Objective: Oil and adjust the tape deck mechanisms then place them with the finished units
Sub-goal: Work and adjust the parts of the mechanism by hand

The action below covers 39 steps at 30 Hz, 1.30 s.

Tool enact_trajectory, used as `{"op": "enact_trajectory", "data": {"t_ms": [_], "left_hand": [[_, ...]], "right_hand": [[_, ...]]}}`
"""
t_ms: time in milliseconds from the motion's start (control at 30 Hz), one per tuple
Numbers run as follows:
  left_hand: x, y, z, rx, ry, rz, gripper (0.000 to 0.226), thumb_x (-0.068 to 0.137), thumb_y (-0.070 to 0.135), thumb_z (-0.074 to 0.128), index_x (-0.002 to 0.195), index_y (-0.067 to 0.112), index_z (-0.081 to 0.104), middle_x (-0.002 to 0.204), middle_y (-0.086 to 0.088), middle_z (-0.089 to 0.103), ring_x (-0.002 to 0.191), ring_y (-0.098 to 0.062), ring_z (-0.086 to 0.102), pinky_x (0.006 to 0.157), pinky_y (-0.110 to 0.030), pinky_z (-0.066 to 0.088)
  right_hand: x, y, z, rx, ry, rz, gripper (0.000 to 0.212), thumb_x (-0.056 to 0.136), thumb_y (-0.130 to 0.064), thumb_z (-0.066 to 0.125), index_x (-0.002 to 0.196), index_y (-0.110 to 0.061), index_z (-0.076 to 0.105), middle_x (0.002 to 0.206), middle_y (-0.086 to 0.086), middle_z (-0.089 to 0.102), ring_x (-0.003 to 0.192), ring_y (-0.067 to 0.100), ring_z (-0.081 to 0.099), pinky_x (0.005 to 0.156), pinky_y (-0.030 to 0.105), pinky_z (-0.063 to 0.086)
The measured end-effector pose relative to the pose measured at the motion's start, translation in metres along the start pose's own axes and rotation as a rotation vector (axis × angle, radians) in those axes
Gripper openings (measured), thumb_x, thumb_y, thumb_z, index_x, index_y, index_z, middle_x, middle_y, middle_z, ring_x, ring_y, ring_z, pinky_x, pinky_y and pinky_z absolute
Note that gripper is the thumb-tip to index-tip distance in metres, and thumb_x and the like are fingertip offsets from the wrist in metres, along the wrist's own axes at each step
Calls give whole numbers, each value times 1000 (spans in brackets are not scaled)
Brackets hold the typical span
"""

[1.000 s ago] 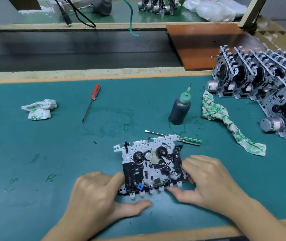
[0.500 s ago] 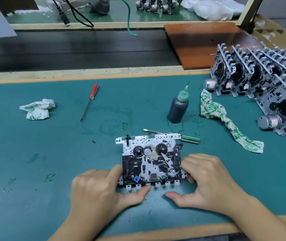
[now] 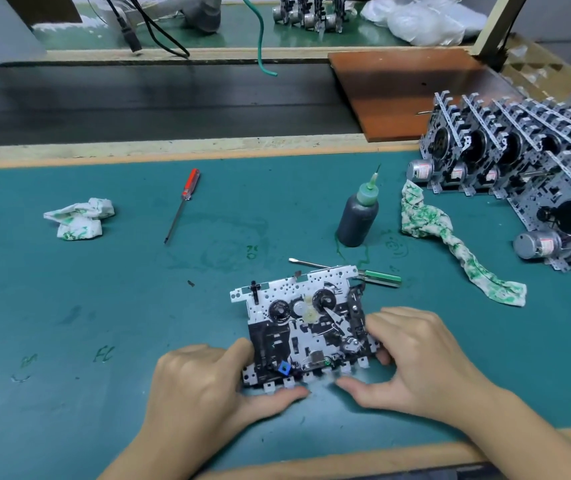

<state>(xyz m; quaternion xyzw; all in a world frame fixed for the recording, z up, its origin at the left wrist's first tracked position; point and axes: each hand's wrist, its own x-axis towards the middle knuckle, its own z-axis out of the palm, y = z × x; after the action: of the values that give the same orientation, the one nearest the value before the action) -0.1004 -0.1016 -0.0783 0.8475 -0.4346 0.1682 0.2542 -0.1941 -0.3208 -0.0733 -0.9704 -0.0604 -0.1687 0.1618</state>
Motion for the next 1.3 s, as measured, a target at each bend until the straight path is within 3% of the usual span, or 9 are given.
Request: {"op": "enact_trajectory", "data": {"t_ms": [167,267,367,600,833,1000,1133,1233,1300], "left_hand": [[5,-1,-9,-109,-84,-72,74,77,79,43,45,13,44,33,6,34,28,-10,35,35,-16,31],[11,0,-22,-330,-82,-212,70,72,82,44,50,15,47,38,8,33,37,-2,31,42,-6,25],[14,3,-32,-557,15,-376,67,76,80,43,59,16,47,37,7,32,37,-8,31,42,-14,27],[22,6,-30,-690,-50,-640,72,73,68,43,39,5,39,28,-11,32,30,-10,29,40,-18,26],[22,7,-31,-559,-44,-577,67,78,66,39,47,6,38,37,-15,34,35,-9,24,42,-26,24],[24,1,-43,12,-49,-385,73,86,72,21,47,14,44,39,7,33,37,-19,37,43,-22,25],[31,1,-49,10,55,-257,62,90,66,31,75,16,64,72,6,61,70,-15,52,56,-36,45],[44,7,-47,-164,50,-110,36,86,47,52,89,15,68,91,8,61,89,-11,52,81,-23,41],[51,14,-44,-281,-12,-51,33,85,46,54,94,18,70,97,10,62,96,-10,54,87,-27,40]], "right_hand": [[4,-2,-8,66,-97,17,54,77,-59,57,52,-15,38,46,-6,39,44,14,34,47,24,29],[9,-7,-17,283,-137,174,46,76,-60,56,55,-27,31,47,-12,32,46,6,31,48,20,26],[14,-16,-23,588,-126,365,51,78,-62,49,50,-19,46,45,5,40,43,6,33,47,21,27],[31,-30,-27,869,-199,699,65,71,-68,52,33,-16,46,30,4,36,35,16,31,47,16,32],[29,-30,-27,874,-241,655,67,64,-76,46,34,-16,49,30,-1,39,34,11,34,48,12,33],[26,-17,-31,669,-112,552,68,70,-74,38,46,-11,43,42,9,38,42,19,37,50,31,32],[24,-9,-32,652,83,389,25,71,-49,57,73,-24,54,68,3,54,63,14,50,64,32,43],[22,-11,-27,741,-102,316,44,64,-48,70,104,-36,54,100,-16,59,96,8,57,85,15,42],[24,-15,-21,694,-142,265,47,64,-47,73,107,-40,55,108,-20,57,105,7,54,88,11,38]]}}
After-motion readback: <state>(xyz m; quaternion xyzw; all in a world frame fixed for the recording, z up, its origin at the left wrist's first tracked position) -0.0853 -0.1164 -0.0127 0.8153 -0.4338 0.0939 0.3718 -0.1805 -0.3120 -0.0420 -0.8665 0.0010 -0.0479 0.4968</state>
